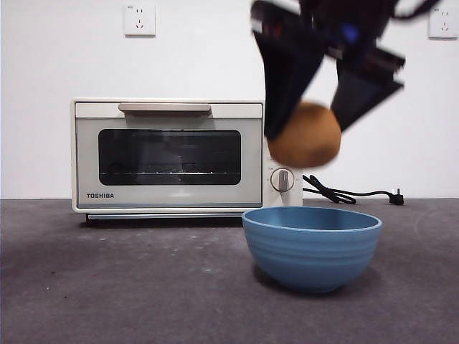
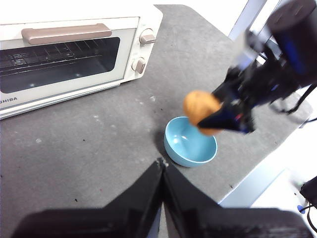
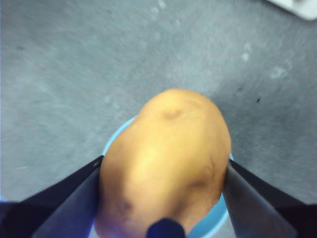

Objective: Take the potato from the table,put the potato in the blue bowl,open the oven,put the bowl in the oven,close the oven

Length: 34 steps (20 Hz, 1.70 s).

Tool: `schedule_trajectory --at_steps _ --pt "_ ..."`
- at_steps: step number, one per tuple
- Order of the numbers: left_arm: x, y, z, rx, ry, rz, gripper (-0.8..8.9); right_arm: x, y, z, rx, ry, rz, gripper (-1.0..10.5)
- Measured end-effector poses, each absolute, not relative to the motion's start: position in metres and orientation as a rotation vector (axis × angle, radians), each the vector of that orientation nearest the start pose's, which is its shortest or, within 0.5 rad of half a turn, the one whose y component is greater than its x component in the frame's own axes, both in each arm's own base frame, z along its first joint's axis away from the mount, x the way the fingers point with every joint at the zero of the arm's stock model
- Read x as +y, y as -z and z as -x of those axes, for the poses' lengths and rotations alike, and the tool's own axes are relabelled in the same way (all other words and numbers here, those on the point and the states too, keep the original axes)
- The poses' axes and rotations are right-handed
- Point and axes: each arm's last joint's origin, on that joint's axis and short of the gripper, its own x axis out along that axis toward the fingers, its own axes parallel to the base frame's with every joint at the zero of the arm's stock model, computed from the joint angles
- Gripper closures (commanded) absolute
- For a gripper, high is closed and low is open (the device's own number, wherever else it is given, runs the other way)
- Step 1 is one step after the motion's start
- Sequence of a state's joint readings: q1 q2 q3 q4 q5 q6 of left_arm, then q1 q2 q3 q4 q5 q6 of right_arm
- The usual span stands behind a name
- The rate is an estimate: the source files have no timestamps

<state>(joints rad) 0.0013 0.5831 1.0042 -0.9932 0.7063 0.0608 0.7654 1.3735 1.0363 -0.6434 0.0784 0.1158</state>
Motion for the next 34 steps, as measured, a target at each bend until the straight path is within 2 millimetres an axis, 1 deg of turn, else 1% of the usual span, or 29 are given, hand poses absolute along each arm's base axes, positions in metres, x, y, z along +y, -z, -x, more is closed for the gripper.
schedule_trajectory --at_steps 2,5,8,11,13,14,16,17,18,21,23,25,29,30,32,34 --pt "-0.019 -0.355 -0.074 0.526 0.701 0.146 8.21 0.189 -0.24 -0.2 0.937 -0.574 0.298 9.6" --pt "-0.019 -0.355 -0.074 0.526 0.701 0.145 8.21 0.19 -0.214 -0.203 0.975 -0.569 0.303 9.6" --pt "-0.019 -0.355 -0.074 0.527 0.701 0.146 8.21 0.193 -0.2 -0.208 1.012 -0.566 0.304 9.6" --pt "-0.019 -0.355 -0.074 0.527 0.701 0.146 8.21 0.196 -0.192 -0.212 1.026 -0.562 0.307 9.6" --pt "-0.019 -0.355 -0.074 0.527 0.701 0.146 8.21 0.197 -0.182 -0.213 1.071 -0.552 0.324 9.2" --pt "-0.019 -0.355 -0.074 0.527 0.701 0.146 8.21 0.197 -0.179 -0.213 1.088 -0.549 0.332 8.4" --pt "-0.019 -0.355 -0.074 0.528 0.701 0.146 8.21 0.197 -0.179 -0.214 1.082 -0.549 0.327 6.4" --pt "-0.019 -0.355 -0.074 0.527 0.701 0.146 8.21 0.197 -0.179 -0.214 1.081 -0.549 0.327 5.8" --pt "-0.019 -0.355 -0.074 0.528 0.701 0.146 8.21 0.197 -0.179 -0.214 1.082 -0.549 0.327 5.3" --pt "-0.019 -0.355 -0.074 0.527 0.701 0.145 8.21 0.197 -0.179 -0.213 1.086 -0.548 0.329 5.3" --pt "-0.019 -0.355 -0.074 0.527 0.702 0.144 8.21 0.196 -0.182 -0.212 1.083 -0.548 0.327 5.3" --pt "-0.019 -0.355 -0.074 0.526 0.702 0.143 8.21 0.194 -0.189 -0.21 1.059 -0.553 0.316 5.3" --pt "-0.019 -0.357 -0.079 0.503 0.703 0.134 8.21 0.185 -0.217 -0.201 0.979 -0.57 0.28 5.3" --pt "-0.019 -0.357 -0.082 0.505 0.703 0.135 8.21 0.181 -0.224 -0.197 0.967 -0.573 0.275 5.3" --pt "-0.019 -0.358 -0.095 0.495 0.703 0.132 8.21 0.172 -0.244 -0.186 0.915 -0.583 0.251 5.3" --pt "-0.019 -0.361 -0.113 0.457 0.703 0.123 8.21 0.159 -0.266 -0.172 0.844 -0.596 0.219 5.3"
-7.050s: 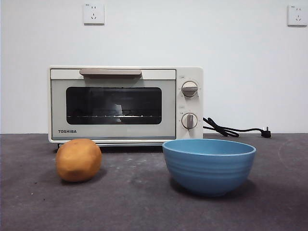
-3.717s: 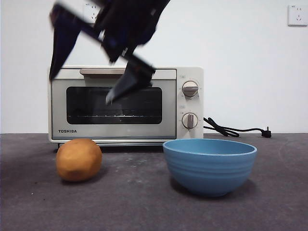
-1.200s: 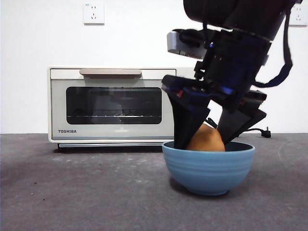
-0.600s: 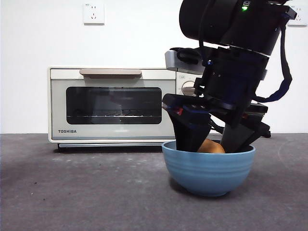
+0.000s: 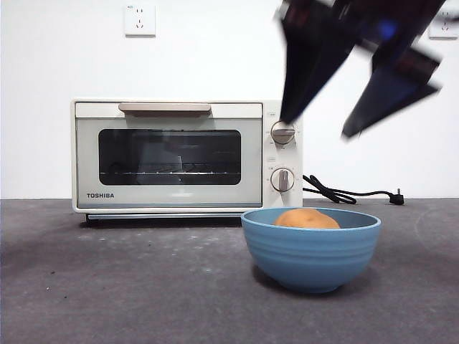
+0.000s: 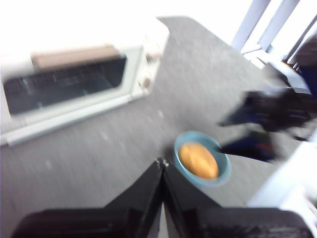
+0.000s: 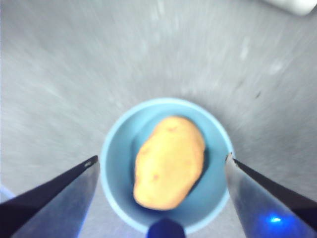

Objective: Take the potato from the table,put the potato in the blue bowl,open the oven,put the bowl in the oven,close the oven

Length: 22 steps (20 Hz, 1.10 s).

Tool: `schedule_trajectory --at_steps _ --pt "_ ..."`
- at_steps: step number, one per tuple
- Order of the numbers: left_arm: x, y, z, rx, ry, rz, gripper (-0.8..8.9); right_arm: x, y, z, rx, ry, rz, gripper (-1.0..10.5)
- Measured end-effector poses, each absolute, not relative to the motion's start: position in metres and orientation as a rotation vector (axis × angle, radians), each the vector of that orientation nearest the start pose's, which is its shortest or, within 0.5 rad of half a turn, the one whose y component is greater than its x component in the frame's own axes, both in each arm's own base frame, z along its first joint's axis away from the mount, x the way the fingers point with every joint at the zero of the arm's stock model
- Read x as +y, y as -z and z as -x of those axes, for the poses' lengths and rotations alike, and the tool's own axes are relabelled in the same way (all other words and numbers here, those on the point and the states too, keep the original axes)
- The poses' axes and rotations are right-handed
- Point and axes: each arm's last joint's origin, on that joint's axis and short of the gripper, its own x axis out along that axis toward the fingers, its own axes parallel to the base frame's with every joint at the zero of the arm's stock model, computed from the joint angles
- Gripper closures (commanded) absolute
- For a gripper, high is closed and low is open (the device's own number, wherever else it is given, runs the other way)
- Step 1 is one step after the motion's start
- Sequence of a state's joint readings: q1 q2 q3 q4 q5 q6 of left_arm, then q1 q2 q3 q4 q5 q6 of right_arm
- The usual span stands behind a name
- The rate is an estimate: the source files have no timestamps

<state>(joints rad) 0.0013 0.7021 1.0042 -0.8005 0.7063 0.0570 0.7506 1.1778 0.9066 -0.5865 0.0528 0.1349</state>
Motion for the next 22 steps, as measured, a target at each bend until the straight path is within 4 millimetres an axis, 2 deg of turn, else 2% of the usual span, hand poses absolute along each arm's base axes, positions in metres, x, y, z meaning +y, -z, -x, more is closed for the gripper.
schedule_trajectory --at_steps 5,11,17,22 --pt "-0.025 -0.359 -0.186 0.376 0.673 0.119 8.21 0.122 -0.307 -0.133 0.714 -0.605 0.128 5.3" --pt "-0.053 -0.33 -0.263 0.343 0.641 0.081 8.21 0.095 -0.321 -0.104 0.683 -0.599 0.074 5.3" --pt "-0.072 -0.307 -0.319 0.34 0.591 0.045 8.22 0.086 -0.322 -0.095 0.7 -0.587 0.045 5.3" --pt "-0.082 -0.293 -0.345 0.364 0.593 0.009 8.22 0.085 -0.322 -0.094 0.71 -0.581 0.038 5.3"
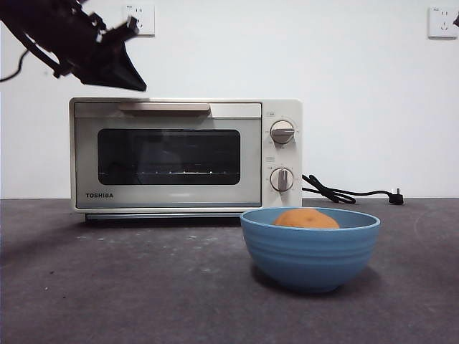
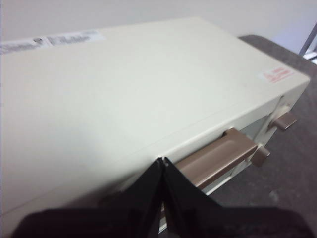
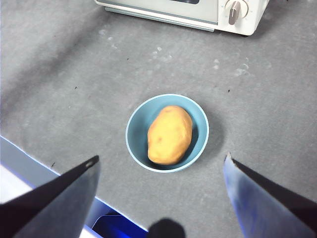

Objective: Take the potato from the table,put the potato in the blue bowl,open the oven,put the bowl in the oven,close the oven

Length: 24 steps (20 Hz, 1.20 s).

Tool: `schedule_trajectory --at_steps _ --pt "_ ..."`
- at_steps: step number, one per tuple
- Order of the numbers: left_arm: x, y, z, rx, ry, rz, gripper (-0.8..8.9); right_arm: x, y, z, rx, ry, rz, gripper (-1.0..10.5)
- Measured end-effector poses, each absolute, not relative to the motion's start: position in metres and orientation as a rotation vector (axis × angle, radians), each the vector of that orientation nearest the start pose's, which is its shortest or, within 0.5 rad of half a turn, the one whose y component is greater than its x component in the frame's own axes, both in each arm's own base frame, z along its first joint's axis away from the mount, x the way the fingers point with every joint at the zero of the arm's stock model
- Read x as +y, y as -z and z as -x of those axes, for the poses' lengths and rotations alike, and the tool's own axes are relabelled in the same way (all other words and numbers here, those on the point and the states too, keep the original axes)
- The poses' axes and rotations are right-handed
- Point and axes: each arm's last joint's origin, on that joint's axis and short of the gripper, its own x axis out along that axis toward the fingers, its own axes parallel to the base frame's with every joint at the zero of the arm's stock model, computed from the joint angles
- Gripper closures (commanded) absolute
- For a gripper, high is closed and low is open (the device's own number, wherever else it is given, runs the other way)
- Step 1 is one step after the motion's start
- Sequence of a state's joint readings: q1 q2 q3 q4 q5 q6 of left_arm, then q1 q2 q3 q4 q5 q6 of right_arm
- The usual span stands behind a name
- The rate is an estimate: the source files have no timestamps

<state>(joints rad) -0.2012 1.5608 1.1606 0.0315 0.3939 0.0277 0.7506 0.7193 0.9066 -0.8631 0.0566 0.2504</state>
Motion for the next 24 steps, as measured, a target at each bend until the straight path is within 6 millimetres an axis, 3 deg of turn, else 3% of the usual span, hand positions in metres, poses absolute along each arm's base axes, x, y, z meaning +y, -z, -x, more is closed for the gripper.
schedule_trajectory --at_steps 3,9,16,19,22,24 --pt "-0.085 -0.281 -0.353 0.397 0.601 -0.004 8.22 0.085 -0.322 -0.094 0.71 -0.58 0.037 5.3" --pt "-0.086 -0.282 -0.353 0.417 0.588 -0.03 8.22 0.085 -0.321 -0.093 0.713 -0.58 0.039 5.3" --pt "-0.096 -0.283 -0.334 0.603 0.648 -0.018 8.21 0.085 -0.321 -0.093 0.713 -0.58 0.039 5.3" --pt "-0.104 -0.27 -0.317 0.803 0.7 -0.003 8.21 0.084 -0.321 -0.093 0.721 -0.578 0.042 5.3" --pt "-0.11 -0.237 -0.301 1.068 0.693 -0.009 8.21 0.084 -0.321 -0.093 0.721 -0.578 0.043 5.3" --pt "-0.11 -0.225 -0.299 1.151 0.671 -0.016 8.21 0.084 -0.321 -0.093 0.721 -0.578 0.042 5.3"
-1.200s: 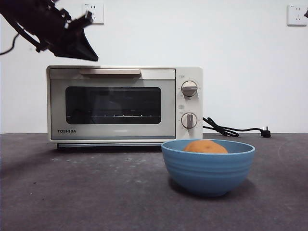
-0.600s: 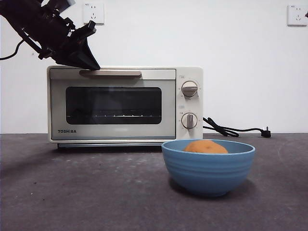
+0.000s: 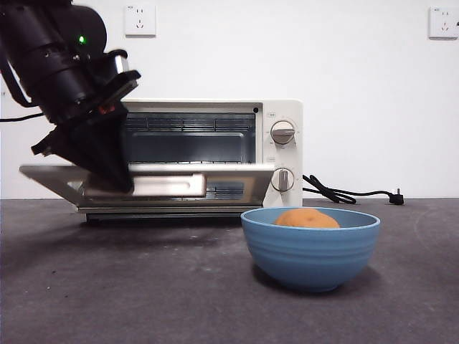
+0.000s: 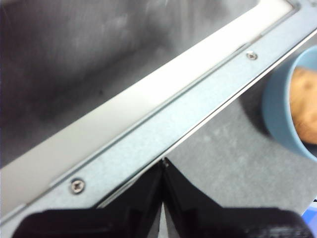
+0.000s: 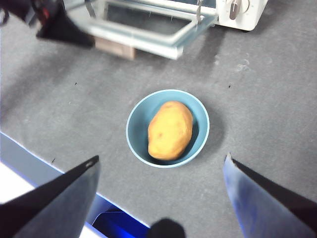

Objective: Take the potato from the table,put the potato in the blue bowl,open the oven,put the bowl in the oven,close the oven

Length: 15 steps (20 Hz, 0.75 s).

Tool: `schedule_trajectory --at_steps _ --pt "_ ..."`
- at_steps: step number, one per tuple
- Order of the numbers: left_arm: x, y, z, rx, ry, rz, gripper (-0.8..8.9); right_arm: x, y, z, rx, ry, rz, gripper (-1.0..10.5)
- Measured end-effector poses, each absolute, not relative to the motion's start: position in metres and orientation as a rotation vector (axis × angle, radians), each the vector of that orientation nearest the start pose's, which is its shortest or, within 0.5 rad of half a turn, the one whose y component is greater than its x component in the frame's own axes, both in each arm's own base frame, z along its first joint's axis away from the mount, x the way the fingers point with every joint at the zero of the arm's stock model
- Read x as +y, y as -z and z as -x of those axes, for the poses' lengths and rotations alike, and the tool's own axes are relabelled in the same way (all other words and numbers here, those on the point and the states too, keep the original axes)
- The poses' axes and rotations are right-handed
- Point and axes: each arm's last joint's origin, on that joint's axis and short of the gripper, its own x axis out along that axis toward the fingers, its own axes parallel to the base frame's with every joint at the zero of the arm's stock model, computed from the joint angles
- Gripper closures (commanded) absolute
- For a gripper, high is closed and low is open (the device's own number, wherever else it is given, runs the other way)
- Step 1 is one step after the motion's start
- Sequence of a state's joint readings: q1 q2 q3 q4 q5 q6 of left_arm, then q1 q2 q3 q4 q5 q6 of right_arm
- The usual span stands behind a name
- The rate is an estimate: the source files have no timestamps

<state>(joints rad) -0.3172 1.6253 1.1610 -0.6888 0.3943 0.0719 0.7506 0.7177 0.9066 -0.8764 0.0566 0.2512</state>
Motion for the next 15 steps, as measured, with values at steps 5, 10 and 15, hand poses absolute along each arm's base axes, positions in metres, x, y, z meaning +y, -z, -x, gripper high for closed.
schedule_trajectory --at_steps 5,10,15 --pt "-0.115 -0.228 -0.297 1.133 0.68 -0.033 8.21 0.083 -0.319 -0.092 0.744 -0.57 0.05 5.4" --pt "-0.117 -0.231 -0.3 1.086 0.672 -0.047 8.21 0.08 -0.315 -0.089 0.801 -0.516 0.039 5.4" --pt "-0.115 -0.243 -0.297 1.028 0.674 -0.047 8.21 0.081 -0.314 -0.09 0.813 -0.505 0.02 5.4"
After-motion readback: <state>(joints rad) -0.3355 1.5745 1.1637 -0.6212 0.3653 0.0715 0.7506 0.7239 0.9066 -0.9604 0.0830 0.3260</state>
